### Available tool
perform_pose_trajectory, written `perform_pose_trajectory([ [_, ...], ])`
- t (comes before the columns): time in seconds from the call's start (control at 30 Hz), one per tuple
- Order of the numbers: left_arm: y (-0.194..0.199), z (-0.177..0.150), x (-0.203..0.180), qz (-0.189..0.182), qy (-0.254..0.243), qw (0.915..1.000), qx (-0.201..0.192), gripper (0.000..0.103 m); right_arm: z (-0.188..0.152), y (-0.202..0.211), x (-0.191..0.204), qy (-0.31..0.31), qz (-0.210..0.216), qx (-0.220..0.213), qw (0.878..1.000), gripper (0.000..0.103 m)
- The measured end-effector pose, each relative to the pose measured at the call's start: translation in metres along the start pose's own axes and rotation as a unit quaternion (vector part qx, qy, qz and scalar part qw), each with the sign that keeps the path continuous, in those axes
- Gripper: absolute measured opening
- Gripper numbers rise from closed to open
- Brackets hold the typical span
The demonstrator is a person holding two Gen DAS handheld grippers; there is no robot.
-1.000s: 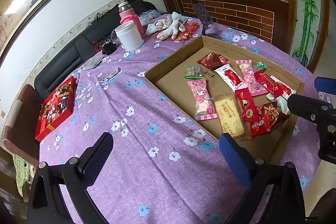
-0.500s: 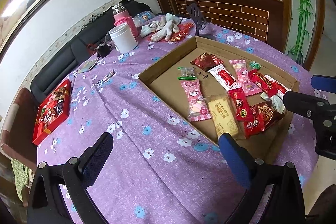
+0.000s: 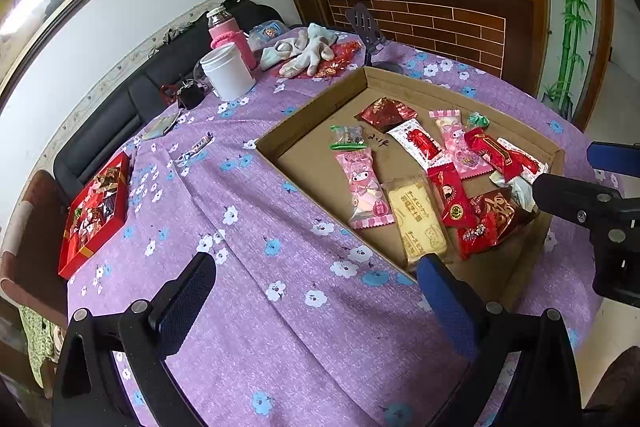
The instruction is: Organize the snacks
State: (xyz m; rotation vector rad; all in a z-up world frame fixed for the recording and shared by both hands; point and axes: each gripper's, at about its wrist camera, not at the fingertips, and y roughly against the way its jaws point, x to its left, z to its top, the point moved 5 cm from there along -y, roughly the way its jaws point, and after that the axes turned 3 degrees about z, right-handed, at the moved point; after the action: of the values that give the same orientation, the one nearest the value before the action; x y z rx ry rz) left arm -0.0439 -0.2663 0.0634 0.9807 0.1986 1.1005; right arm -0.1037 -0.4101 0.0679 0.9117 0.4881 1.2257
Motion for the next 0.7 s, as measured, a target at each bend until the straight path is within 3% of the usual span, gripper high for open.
perform_pose_trajectory([
  [0.7,-0.0012,-0.0023,-0.0008,-0.008,0.0,1.0,0.004,0.102,-0.0006,-0.0019,0.0031,0.002,0.001,0.0,1.0,0.076],
])
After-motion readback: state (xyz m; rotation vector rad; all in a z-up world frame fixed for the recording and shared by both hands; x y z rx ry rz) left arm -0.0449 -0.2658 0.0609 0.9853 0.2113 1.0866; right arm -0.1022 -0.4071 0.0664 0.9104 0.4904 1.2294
